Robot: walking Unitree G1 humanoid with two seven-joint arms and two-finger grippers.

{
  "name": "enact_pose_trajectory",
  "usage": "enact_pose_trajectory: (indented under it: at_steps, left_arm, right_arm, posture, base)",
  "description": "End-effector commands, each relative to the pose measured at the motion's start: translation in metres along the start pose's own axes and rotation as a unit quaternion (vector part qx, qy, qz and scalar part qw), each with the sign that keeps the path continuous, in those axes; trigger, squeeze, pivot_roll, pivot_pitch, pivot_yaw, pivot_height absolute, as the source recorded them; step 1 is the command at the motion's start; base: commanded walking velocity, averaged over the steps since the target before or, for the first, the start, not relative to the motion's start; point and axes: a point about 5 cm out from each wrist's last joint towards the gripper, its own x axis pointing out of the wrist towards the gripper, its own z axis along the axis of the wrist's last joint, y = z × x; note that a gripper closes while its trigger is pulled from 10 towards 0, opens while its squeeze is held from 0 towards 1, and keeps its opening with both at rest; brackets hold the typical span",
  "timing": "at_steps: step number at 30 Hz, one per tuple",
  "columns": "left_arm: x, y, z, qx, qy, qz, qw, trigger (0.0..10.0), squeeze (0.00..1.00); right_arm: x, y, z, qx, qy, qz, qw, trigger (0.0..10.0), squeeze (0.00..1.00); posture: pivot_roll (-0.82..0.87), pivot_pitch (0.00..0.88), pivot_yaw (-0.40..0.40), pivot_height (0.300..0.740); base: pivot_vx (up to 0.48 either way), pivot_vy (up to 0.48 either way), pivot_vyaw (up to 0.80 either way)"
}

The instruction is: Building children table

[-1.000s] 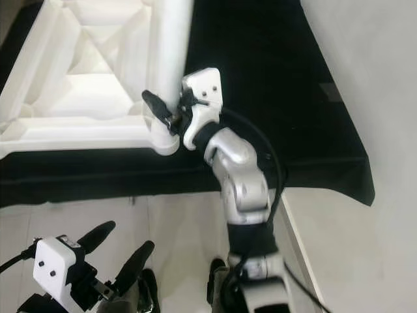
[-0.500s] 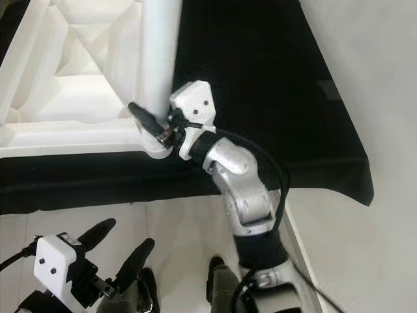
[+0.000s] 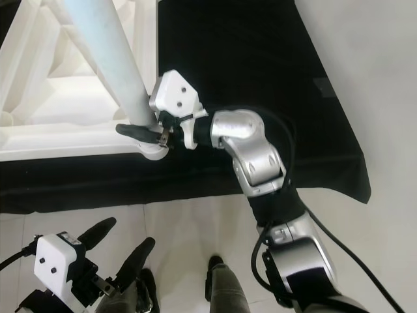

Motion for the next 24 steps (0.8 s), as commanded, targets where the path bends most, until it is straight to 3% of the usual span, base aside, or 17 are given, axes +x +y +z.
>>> enact_pose_trajectory:
  at_steps: [1,9,24]
  left_arm:
    - [-0.003,-0.001,-0.004,0.001,0.013,0.004,1.0,10.0,0.0]
    - [-0.005,-0.002,-0.004,-0.001,0.014,0.004,1.0,10.0,0.0]
    - [-0.007,-0.004,-0.004,-0.004,0.018,0.003,1.0,10.0,0.0]
  right_arm:
    - [0.009,0.018,-0.037,0.084,0.055,0.072,0.992,10.0,0.0]
    - [0.024,0.004,-0.043,0.13,0.07,0.082,0.986,10.0,0.0]
    - [0.025,0.007,-0.051,0.151,0.059,0.115,0.98,10.0,0.0]
  posture:
    - [0.0,0.376,-0.027,0.74]
    - [0.01,0.376,-0.024,0.74]
    - [0.01,0.379,-0.014,0.74]
  base:
    - [0.0,0.0,0.0]
    - [0.0,0.0,0.0]
    - [0.0,0.0,0.0]
